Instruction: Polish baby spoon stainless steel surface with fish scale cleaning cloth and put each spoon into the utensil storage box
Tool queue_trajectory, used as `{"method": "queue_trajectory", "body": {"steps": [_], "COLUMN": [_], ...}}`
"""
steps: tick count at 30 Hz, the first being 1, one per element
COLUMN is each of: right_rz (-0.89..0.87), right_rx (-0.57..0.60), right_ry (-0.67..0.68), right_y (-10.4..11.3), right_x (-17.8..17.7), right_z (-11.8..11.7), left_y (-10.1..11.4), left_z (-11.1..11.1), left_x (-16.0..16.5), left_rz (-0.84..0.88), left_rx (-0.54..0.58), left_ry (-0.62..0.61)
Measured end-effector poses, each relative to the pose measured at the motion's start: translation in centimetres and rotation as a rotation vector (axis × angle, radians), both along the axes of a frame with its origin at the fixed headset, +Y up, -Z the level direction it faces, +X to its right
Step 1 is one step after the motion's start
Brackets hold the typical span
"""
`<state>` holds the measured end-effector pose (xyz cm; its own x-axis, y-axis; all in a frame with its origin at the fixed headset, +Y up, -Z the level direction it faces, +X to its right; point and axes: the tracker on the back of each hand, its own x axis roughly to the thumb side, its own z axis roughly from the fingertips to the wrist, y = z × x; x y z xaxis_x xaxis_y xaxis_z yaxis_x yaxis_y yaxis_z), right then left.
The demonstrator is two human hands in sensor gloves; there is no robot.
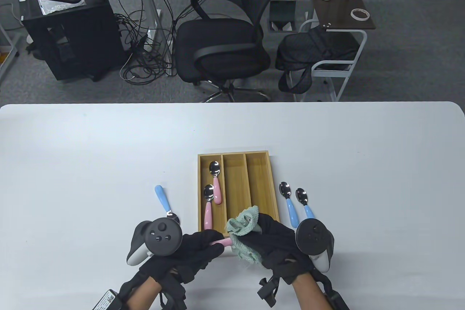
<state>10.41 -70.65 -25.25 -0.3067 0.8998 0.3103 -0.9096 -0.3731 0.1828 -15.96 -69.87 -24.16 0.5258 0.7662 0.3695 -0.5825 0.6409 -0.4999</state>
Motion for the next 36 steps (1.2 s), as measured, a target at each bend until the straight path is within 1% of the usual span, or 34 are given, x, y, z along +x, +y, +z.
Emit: {"method": "queue_trajectory", "body": {"steps": [3, 6, 8, 10, 11, 12, 14, 16, 22, 26, 28, 29, 31, 33, 36], "right_rz": [0.019, 0.029, 0.012, -0.081, -0.124, -0.158, -0.226, -0.238, -0.139, -0.059, -0.016, 0.001, 0.064, 0.087, 0.055], "right_rx": [0.032, 0.036, 0.015, -0.039, -0.084, -0.103, -0.131, -0.145, -0.109, -0.035, 0.01, 0.018, 0.07, 0.097, 0.074], "right_ry": [-0.028, -0.033, -0.001, 0.052, 0.111, 0.142, 0.177, 0.182, 0.096, 0.009, -0.028, -0.031, -0.055, -0.061, -0.026], "right_y": [0.2, 0.2, 0.2, 0.2, 0.2, 0.2, 0.2, 0.0, 0.0, 0.5, 0.6, 0.6, 0.9, 1.2, 1.1], "right_x": [-0.1, 0.0, 0.0, -0.1, -0.1, -0.1, -0.1, -0.1, 0.1, 0.0, -0.1, -0.1, -0.2, -0.3, -0.4], "right_z": [0.2, 0.2, 0.2, 0.2, 0.1, 0.1, 0.0, -0.1, -0.1, 0.3, 0.4, 0.5, 0.8, 1.0, 1.1], "left_y": [0.0, -0.2, -0.2, -0.3, -0.3, -0.2, -0.1, -0.1, -0.5, -0.4, -0.6, -0.7, -0.9, -0.9, -0.7], "left_z": [0.0, -0.1, -0.1, -0.2, -0.2, -0.2, -0.3, -0.2, 0.1, 0.3, 0.2, 0.1, 0.0, 0.0, 0.0], "left_x": [0.0, 0.0, -0.1, -0.2, -0.3, -0.4, -0.5, -0.5, 0.3, 0.5, 0.5, 0.4, 0.4, 0.3, 0.1], "left_rz": [0.027, 0.049, 0.05, 0.051, 0.057, 0.062, 0.062, 0.045, 0.017, 0.025, 0.037, 0.037, 0.066, 0.08, 0.091], "left_rx": [-0.013, -0.026, -0.027, -0.024, -0.029, -0.03, -0.021, -0.008, -0.006, -0.001, -0.019, -0.023, -0.058, -0.066, -0.056], "left_ry": [0.0, 0.005, 0.007, 0.013, 0.016, 0.017, 0.022, 0.02, -0.01, -0.015, -0.014, -0.018, -0.027, -0.03, -0.017]}}
